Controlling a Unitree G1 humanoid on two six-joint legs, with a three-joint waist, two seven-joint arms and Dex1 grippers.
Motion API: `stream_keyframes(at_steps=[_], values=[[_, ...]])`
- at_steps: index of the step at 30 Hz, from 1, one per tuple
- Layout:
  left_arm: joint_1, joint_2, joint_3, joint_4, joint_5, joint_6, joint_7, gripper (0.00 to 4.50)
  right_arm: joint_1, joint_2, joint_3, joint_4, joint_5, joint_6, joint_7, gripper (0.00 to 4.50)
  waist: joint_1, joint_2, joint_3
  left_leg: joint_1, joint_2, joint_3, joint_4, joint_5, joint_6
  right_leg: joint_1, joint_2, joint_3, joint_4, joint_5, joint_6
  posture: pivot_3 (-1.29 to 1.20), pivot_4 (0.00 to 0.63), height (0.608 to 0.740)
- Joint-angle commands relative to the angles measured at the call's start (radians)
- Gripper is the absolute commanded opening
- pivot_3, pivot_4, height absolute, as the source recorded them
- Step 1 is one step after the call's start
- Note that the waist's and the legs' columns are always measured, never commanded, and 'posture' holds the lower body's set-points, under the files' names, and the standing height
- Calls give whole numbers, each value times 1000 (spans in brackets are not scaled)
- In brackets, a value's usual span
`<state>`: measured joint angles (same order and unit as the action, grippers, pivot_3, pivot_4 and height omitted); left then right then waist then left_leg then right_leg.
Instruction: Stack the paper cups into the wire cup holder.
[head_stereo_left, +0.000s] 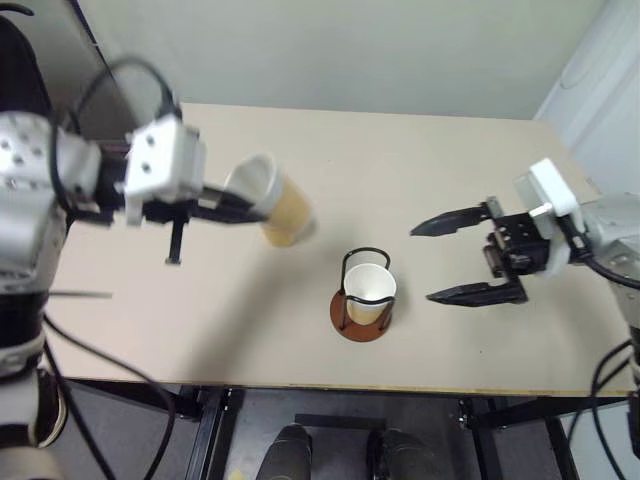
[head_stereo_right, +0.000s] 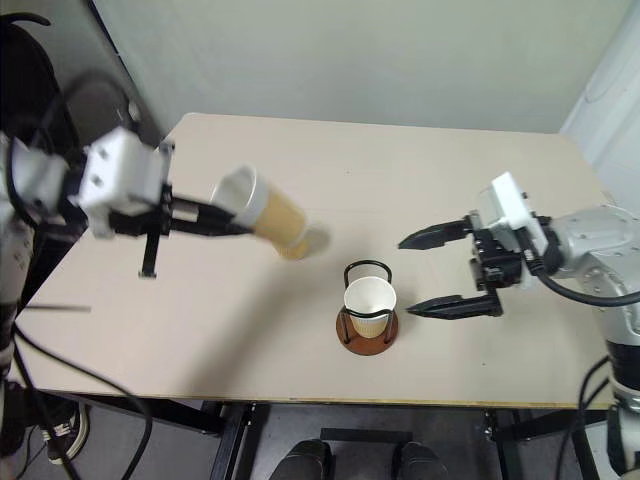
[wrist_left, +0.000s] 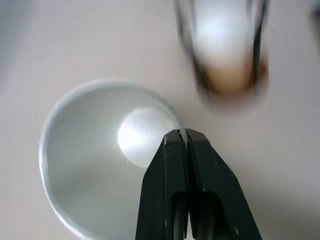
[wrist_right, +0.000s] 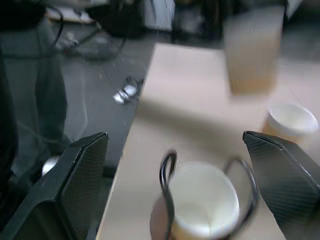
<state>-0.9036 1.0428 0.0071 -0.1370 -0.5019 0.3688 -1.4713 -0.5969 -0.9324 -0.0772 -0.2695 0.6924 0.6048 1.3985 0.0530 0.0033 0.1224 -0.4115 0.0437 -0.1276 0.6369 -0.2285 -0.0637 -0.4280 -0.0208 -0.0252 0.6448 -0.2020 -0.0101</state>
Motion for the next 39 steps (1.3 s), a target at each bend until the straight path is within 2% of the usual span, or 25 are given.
stream_keyframes(at_steps=[1, 4, 8, 11, 14, 21, 26, 31, 35, 39], values=[[-88, -72, -51, -13, -66, 19, -79, 29, 30, -76, -107, 99, -67, -72, -18, 4500, -1, 1, 0, 1, 0, 2, 1, -1, 2, 3, -1, 1, -1, 2, 4, 0, 150, 740], [-120, -136, -137, 16, -7, -27, -120, 29, 64, -117, -158, 143, -85, -100, -24, 4500, -6, 2, 1, 6, 0, 6, 1, -3, 4, 10, -1, 4, -2, 2, 7, 0, 150, 740], [-150, -228, -254, 67, 93, -127, -142, 29, 129, -178, -246, 208, -105, -137, -16, 4500, -9, 2, 1, 8, 2, 7, 3, -2, 4, 11, 0, 4, -2, 2, 11, 0, 150, 740], [-155, -272, -303, 110, 131, -191, -143, 29, 181, -201, -302, 180, -84, -125, -24, 4500, -8, 2, 1, 8, 1, 6, 7, -2, 6, 11, 1, 5, -2, 2, 14, 0, 150, 740], [-160, -287, -342, 136, 137, -236, -143, 29, 225, -205, -339, 140, -70, -111, -38, 4500, -10, 2, 1, 3, 1, 9, 9, -4, 9, 12, 1, 7, -2, 1, 17, 0, 150, 740], [-152, -276, -428, 177, 179, -343, -143, 29, 276, -185, -414, 13, 39, -33, -76, 4500, -10, 2, 1, 5, -7, 24, 11, -8, 16, 12, 2, 25, -2, -5, 30, 0, 150, 740], [-143, -307, -444, 183, 188, -355, -143, 29, 295, -185, -451, -80, 116, 30, -116, 4500, -9, 2, 1, 5, -10, 25, 24, -10, 15, 12, 0, 29, -3, -9, 38, 0, 150, 740], [-131, -328, -457, 163, 178, -339, -143, 29, 318, -196, -463, -100, 123, 43, -137, 4500, -9, 2, 1, 2, -12, 25, 30, -18, 22, 12, -3, 34, -7, -8, 43, 0, 150, 740], [-135, -346, -451, 157, 174, -310, -143, 871, 330, -199, -466, -109, 121, 42, -148, 4500, -8, 2, 1, 2, -12, 26, 29, -20, 24, 12, -3, 34, -9, -7, 43, 0, 150, 740], [-135, -353, -445, 146, 180, -306, -143, 2241, 328, -197, -447, -106, 112, 30, -156, 4500, -9, 2, 1, 2, -11, 26, 29, -26, 31, 12, -3, 34, -9, -7, 43, 0, 150, 740]])
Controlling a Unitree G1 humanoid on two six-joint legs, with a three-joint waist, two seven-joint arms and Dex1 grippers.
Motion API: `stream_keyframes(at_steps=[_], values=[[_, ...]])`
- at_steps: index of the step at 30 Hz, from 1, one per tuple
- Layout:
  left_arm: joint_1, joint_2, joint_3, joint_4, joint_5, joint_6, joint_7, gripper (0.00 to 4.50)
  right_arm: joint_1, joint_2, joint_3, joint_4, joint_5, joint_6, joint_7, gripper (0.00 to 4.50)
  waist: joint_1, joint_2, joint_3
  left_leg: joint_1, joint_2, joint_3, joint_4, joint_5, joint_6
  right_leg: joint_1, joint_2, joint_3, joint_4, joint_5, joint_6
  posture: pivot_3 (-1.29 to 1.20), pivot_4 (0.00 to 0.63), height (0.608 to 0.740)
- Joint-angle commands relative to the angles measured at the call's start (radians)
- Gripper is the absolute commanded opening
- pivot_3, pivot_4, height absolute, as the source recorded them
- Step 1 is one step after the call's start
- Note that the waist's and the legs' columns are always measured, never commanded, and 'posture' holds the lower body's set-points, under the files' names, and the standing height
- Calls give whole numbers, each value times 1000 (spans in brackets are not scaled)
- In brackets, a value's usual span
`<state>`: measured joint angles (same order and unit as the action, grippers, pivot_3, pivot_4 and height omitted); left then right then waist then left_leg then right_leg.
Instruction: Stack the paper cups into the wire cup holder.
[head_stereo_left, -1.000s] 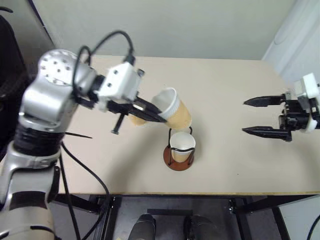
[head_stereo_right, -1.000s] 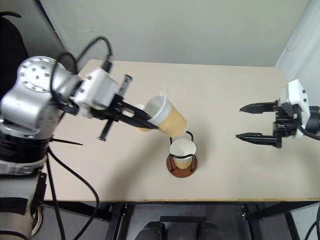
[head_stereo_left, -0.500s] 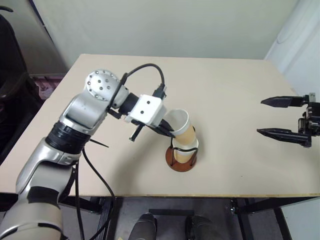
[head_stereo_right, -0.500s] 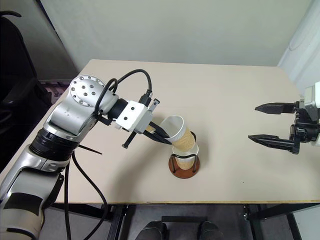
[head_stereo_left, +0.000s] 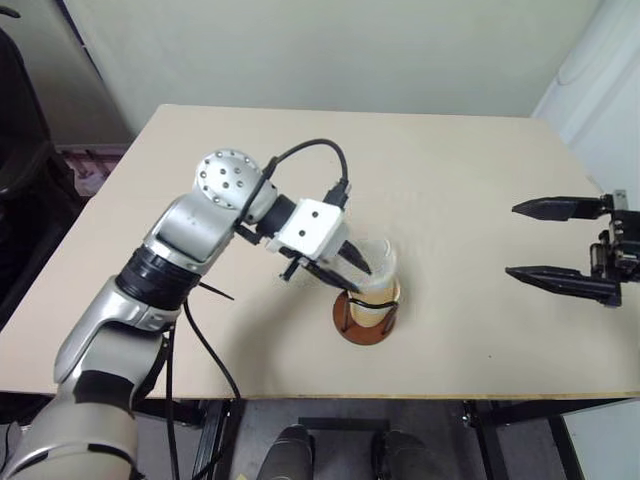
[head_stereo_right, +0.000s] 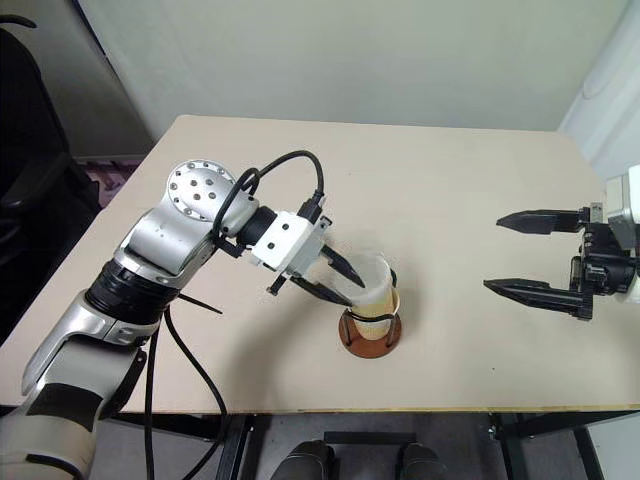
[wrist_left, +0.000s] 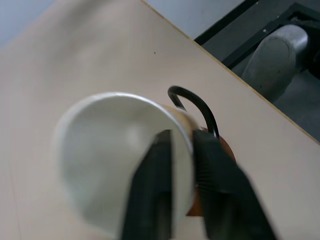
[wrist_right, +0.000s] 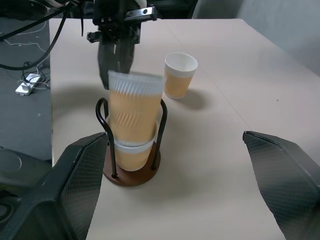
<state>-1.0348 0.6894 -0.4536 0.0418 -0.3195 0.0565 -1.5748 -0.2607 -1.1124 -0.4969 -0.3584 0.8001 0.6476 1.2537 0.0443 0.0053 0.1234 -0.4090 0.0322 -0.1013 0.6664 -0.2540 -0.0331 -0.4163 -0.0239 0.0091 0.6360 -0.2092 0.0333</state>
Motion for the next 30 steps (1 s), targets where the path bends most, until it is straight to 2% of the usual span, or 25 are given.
stream_keyframes(at_steps=[1, 5, 7, 11, 14, 16, 19, 22, 26, 30], values=[[-3, -3, 22, -34, 4, 2, -35, 2593, -12, -16, -21, -14, 2, -16, -13, 4500, 0, 0, 0, 0, 0, 0, 0, 0, 0, 0, 0, 0, 0, 0, 0, 0, 150, 740], [-21, -13, 73, -8, 21, 5, 27, 4021, -43, -16, 17, 5, -4, -30, -12, 4500, 0, 0, 0, 0, 0, 0, 1, 0, 0, 0, 0, 0, 0, 0, 0, 0, 150, 740], [-45, -6, 127, 34, 21, 46, 83, 4021, -78, -12, 51, 28, -7, -44, -4, 4500, -2, 0, 0, 1, 0, 1, 1, 0, 1, 0, 0, 1, 1, 0, 0, 0, 150, 740], [-67, 101, 257, 167, 36, 147, 157, 4021, -175, 25, 147, 47, 2, -52, -9, 4500, -16, 0, 0, 3, 1, 1, 1, 0, 1, -1, 1, 2, 5, 0, 0, 0, 150, 740], [-31, 192, 243, 262, 135, 65, 139, 4021, -256, 75, 251, 63, -67, -69, -65, 4500, -28, 2, -1, 7, 1, 2, -2, 0, 1, 0, 2, 5, 5, 0, -1, 0, 150, 740], [-34, 211, 225, 345, 202, 15, 151, 4021, -333, 124, 328, 94, -130, -61, -140, 4500, -28, 3, 0, 8, 1, 2, -2, 0, 1, 0, 3, 6, 6, 0, -2, 0, 150, 740], [-50, 198, 204, 454, 266, -47, 154, 4021, -389, 179, 393, 102, -173, -58, -176, 4500, -20, 3, 0, 7, 1, 1, -1, 0, 2, -2, 2, 9, 7, 0, -1, 0, 150, 740], [-72, 145, 195, 581, 298, -72, 162, 4021, -408, 212, 424, 104, -204, -62, -203, 4500, -10, 3, 0, 4, 1, 0, -1, 0, 3, -4, 1, 9, 6, 0, -1, 0, 150, 740], [-101, 90, 172, 741, 375, -148, 190, 4021, -387, 206, 399, 73, -193, -45, -211, 4500, -6, 3, 0, -1, 0, 1, 0, -1, 4, -8, -2, 9, 6, 0, -2, 0, 150, 740], [-113, 45, 160, 843, 405, -198, 175, 4021, -354, 189, 373, 40, -184, -23, -225, 4500, -8, 3, 0, -8, 0, 2, 0, 3, -6, -16, -2, 10, 6, 0, -1, 0, 150, 740]])
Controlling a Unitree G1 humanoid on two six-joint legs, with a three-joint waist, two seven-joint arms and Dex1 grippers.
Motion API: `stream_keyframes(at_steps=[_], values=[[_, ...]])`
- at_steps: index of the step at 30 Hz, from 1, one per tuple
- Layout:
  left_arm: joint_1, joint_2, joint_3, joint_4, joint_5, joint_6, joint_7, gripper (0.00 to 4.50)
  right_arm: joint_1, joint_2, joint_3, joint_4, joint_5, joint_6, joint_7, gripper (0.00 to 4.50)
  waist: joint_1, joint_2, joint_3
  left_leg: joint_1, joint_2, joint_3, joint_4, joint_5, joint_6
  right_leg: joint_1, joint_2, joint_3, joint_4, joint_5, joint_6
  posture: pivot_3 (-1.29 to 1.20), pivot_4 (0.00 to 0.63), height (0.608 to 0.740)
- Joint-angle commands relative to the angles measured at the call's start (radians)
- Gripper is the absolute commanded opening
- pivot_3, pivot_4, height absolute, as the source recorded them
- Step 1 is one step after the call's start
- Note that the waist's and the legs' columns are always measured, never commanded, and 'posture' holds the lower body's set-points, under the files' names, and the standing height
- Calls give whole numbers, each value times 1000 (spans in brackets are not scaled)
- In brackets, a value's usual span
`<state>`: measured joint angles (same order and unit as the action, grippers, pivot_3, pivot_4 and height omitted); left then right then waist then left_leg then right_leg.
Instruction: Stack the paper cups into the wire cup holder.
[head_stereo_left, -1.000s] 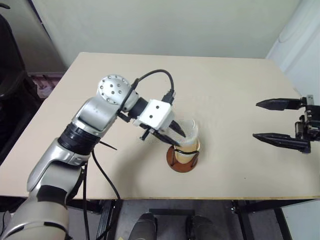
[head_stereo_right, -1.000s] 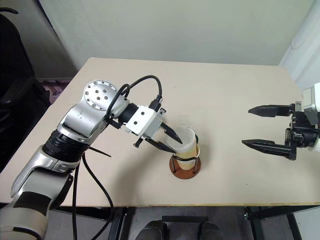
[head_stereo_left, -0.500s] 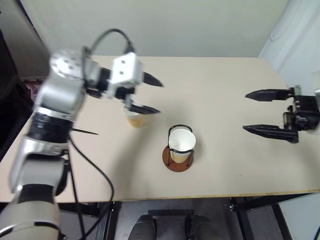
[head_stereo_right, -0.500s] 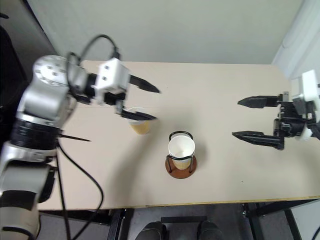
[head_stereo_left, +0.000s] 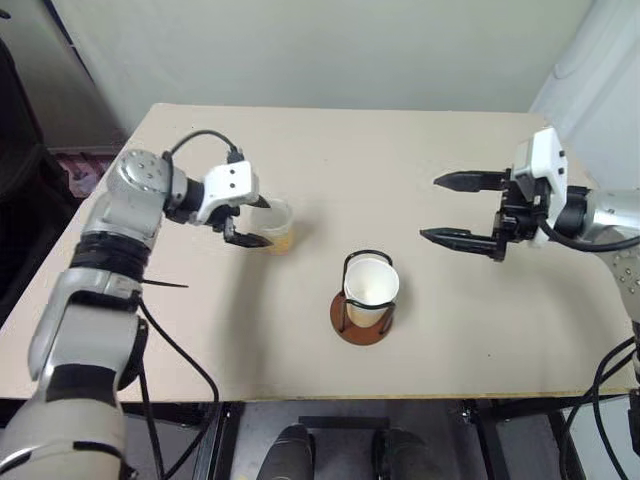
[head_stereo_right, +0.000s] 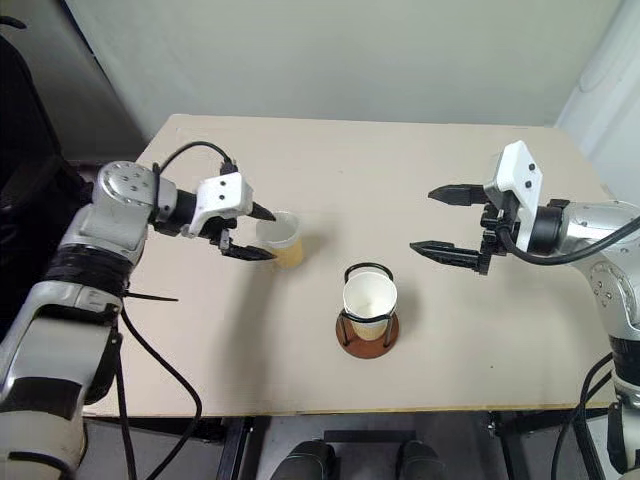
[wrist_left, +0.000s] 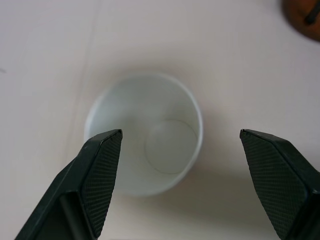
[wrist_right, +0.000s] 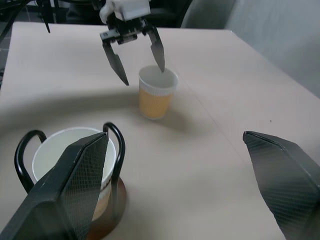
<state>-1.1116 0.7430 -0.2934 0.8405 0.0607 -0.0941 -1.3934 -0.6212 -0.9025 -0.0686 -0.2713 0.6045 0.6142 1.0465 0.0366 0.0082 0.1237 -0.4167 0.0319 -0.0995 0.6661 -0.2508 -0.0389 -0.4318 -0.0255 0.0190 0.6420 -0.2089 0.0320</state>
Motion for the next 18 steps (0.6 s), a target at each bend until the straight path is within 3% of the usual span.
stream_keyframes(at_steps=[1, 4, 7, 16, 18], values=[[-37, -15, -5, 65, 38, -64, -4, 4021, 13, -23, -59, -54, 13, 14, -22, 4500, 0, 0, 0, -2, 0, 0, 0, 1, -2, -2, 0, 0, 0, 0, 0, 0, 150, 740], [-50, -33, -13, 133, 82, -107, 41, 4021, 27, -28, -71, -75, 21, 27, -35, 4500, 0, 0, 0, -2, 0, 1, 0, 0, -2, -3, 0, 1, -1, 0, 1, 0, 150, 740], [-64, -44, -1, 166, 83, -120, 27, 3469, 38, -38, -80, -87, 16, 37, -42, 4500, 0, 0, 0, -2, 0, 2, 0, 0, -2, -3, 0, 2, -1, 1, 1, 0, 150, 740], [-84, -44, 26, 161, 70, -126, -18, 89, 37, -36, -72, -80, 6, 31, -40, 4500, -3, 0, 0, -2, 0, 2, 2, -3, 5, -3, 2, 6, 0, 2, 4, 0, 150, 740], [-82, -39, 33, 151, 66, -125, -39, 38, 33, -34, -70, -75, 4, 27, -37, 4500, -3, 0, 0, -1, 0, 3, 3, -3, 5, -3, 3, 6, 0, 2, 4, 0, 150, 740]])
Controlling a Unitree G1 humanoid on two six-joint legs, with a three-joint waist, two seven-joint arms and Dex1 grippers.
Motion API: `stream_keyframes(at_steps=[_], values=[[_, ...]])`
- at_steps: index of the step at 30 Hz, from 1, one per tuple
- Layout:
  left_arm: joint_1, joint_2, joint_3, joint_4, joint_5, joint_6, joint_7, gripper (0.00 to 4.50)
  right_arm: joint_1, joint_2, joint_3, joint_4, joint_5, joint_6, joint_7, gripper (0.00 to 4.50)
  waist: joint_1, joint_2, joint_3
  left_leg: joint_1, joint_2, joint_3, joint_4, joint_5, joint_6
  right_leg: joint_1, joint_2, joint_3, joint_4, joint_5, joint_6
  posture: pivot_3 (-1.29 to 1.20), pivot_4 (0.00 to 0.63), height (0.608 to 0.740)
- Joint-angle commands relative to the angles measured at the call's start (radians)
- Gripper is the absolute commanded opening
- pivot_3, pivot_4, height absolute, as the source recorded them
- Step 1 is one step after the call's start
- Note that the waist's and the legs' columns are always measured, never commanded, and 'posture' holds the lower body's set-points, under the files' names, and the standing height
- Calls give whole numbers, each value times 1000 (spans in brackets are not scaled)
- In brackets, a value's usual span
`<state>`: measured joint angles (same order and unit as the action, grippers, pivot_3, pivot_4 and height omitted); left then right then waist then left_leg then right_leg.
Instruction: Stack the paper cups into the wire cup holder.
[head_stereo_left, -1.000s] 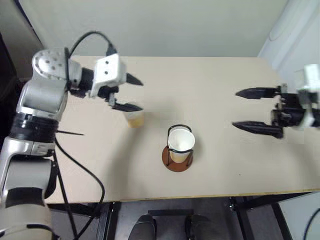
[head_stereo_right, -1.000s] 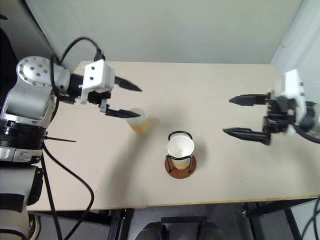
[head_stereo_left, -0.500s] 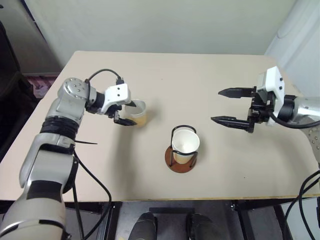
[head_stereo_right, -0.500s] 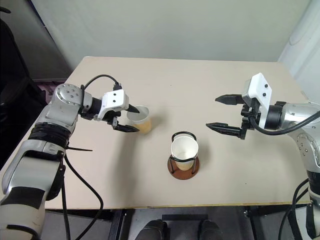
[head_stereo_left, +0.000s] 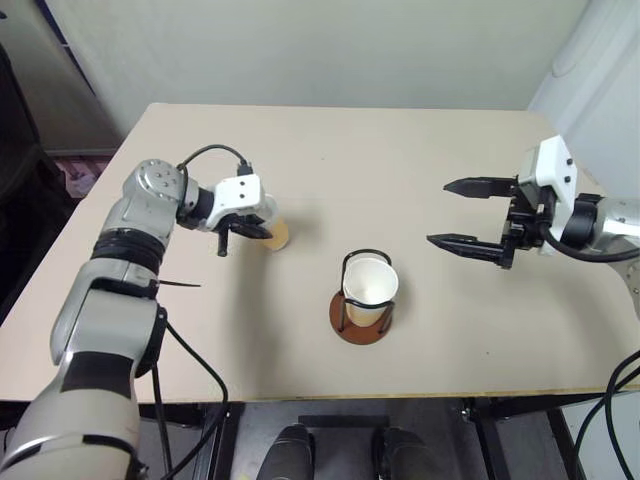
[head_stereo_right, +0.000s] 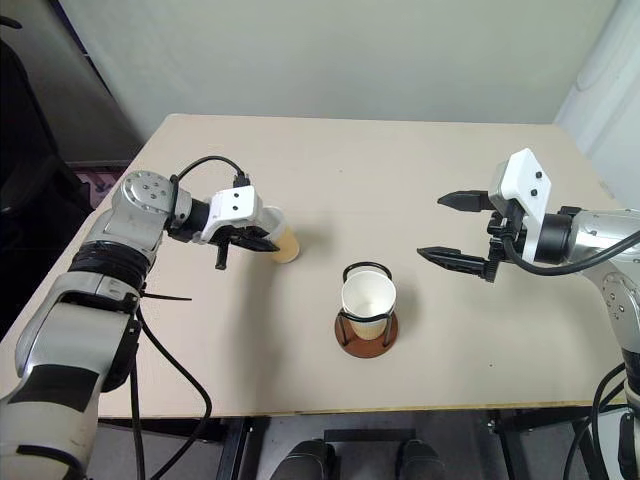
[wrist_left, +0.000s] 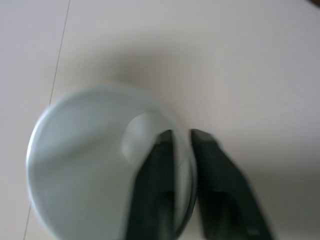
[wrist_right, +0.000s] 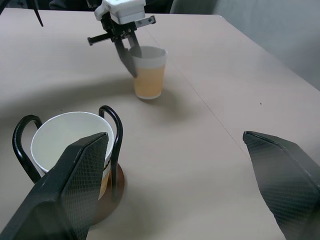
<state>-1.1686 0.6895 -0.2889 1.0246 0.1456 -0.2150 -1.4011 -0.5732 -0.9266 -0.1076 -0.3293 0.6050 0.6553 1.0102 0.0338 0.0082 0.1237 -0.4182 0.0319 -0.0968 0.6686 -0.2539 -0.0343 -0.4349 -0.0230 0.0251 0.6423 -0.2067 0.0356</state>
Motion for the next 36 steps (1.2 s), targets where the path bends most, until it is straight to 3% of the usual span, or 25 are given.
stream_keyframes(at_steps=[1, 4, 10, 16, 22, 24, 34, 36], values=[[-24, 17, 33, -39, -24, -2, -45, 38, -16, -10, -29, -13, 1, -16, 1, 4500, 0, 0, 0, 0, 0, 0, 0, 0, 0, 0, 0, 0, 0, 0, 0, 0, 150, 740], [-19, 20, 62, -95, -74, 22, -112, 38, -15, -13, -31, -5, -1, -24, 7, 4500, 0, 0, 0, 0, 0, 0, 0, 0, 0, 0, 0, 0, 0, 0, 0, 0, 150, 740], [-45, -2, 113, -501, -370, 244, -213, 38, 22, -66, -101, -12, 57, -22, 87, 4500, 7, -1, 0, -3, 0, 1, 2, 2, -3, -1, 0, 0, -1, 0, 1, 0, 150, 740], [-42, 60, -14, -888, -719, 398, -213, 38, 189, -186, -293, -7, 96, -43, 231, 4500, 11, 0, 0, -3, -1, 7, 3, 1, -3, 0, 0, 4, -1, 0, 3, 0, 150, 740], [-33, 145, -241, -934, -695, 256, -213, 38, 237, -214, -335, -5, 79, -58, 225, 4500, -3, 0, 0, 9, 1, 12, 3, -2, 2, 7, 1, 7, 1, 0, 4, 0, 150, 740], [-42, 141, -262, -907, -694, 232, -213, 38, 248, -213, -344, -19, 81, -53, 210, 4500, -6, 0, 1, 13, 1, 12, 3, -5, 10, 11, 1, 7, 1, 0, 3, 0, 150, 740], [-22, 120, -319, -874, -639, 155, -213, 38, 280, -212, -362, -55, 92, -38, 173, 4500, -9, 1, 0, 16, 0, 12, 4, -4, 13, 16, 0, 9, 0, 0, 3, 0, 150, 740], [-16, 127, -324, -890, -643, 159, -213, 438, 280, -213, -361, -54, 92, -39, 171, 4500, -9, 1, 0, 16, 0, 12, 4, -5, 13, 16, 1, 9, 0, 0, 3, 0, 150, 740]])
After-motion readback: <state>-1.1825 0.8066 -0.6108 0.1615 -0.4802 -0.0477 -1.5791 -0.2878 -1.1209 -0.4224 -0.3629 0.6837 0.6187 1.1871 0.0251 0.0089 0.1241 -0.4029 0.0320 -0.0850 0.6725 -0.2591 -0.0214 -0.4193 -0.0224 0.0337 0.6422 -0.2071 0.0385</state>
